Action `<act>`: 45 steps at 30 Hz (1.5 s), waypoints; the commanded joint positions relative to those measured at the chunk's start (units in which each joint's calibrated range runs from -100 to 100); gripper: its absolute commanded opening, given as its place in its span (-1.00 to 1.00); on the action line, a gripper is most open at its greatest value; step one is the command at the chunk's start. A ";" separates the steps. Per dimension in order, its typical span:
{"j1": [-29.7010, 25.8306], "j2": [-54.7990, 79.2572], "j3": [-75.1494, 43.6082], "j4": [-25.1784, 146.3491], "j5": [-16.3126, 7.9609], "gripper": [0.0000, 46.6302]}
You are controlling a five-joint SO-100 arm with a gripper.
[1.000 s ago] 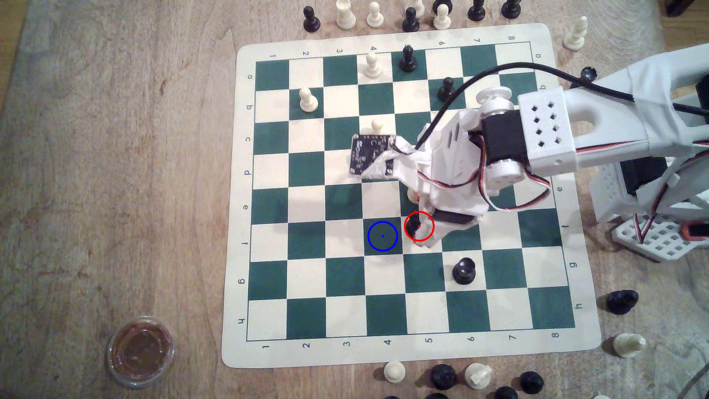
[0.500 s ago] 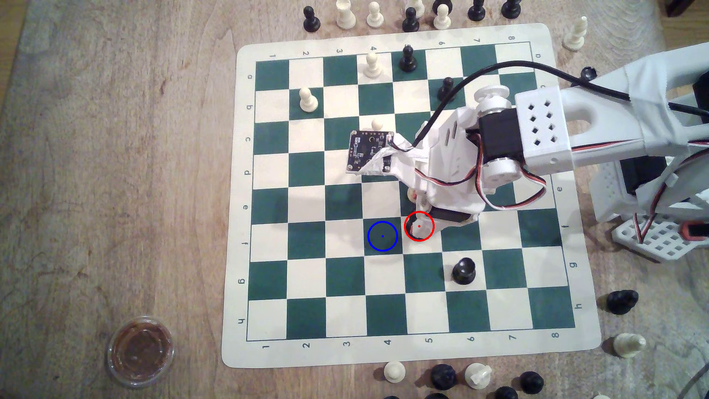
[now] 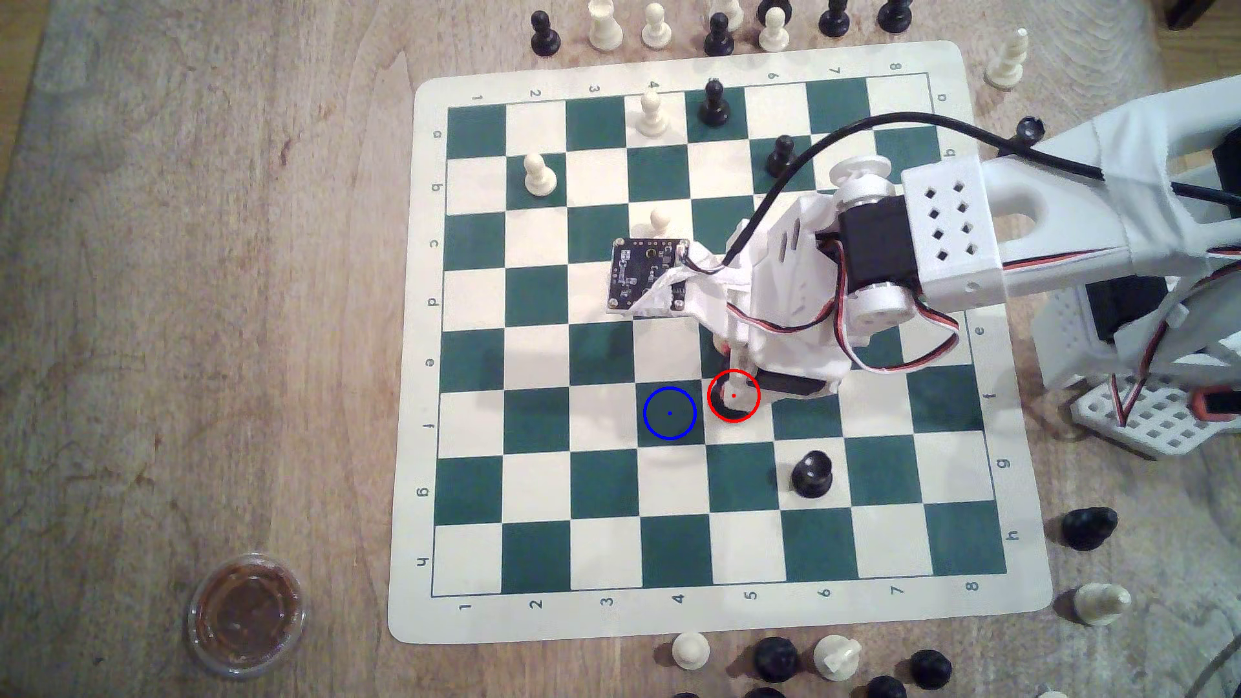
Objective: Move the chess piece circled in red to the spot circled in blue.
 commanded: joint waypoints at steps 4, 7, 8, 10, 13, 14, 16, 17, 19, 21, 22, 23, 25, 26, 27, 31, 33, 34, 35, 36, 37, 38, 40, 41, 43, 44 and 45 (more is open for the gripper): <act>-0.09 -2.58 -3.91 -0.83 0.10 -0.73; -0.48 -4.11 -4.36 0.40 -0.05 -0.81; -0.64 -4.54 -4.45 0.64 -0.05 -0.84; -0.87 -6.15 -4.81 0.89 -0.20 -0.99; -1.18 -6.49 -5.72 0.89 -0.20 -0.99; -1.34 -6.57 -6.26 0.89 -0.20 -0.99; -1.57 -6.57 -7.53 1.13 -0.20 -0.99; -1.73 -6.32 -8.35 1.30 -0.20 -0.99; -1.89 -5.47 -10.34 1.46 -0.20 -0.99; -1.89 -4.71 -11.61 1.46 -0.20 -0.99; -1.89 -3.94 -12.61 1.46 -0.20 -0.99; -1.89 -3.52 -12.88 1.46 -0.20 -0.99; -1.89 -2.50 -13.43 1.38 -0.20 -0.99; -1.81 -1.73 -13.88 1.38 -0.20 -0.99; -1.42 0.13 -14.79 1.38 -0.10 -0.99; -1.57 2.68 -15.06 -0.01 0.05 -0.99; -1.65 3.27 -15.06 -0.75 0.15 -0.99; -1.65 3.61 -15.24 -0.99 0.20 -0.99; -1.42 4.21 -15.96 -1.16 0.20 -0.99; -1.34 4.46 -16.06 -1.24 0.20 -0.99; -1.34 4.72 -16.15 -1.32 0.20 -0.99; -1.26 4.89 -16.15 -1.40 0.20 -0.99; -1.18 5.31 -16.15 -1.90 0.24 -0.99; -1.18 5.48 -16.15 -2.06 0.24 -0.99; -1.11 5.82 -16.24 -2.47 0.24 -0.99; -1.11 6.08 -16.60 -2.55 0.24 -0.99; -1.11 6.33 -16.69 -2.55 0.24 -0.99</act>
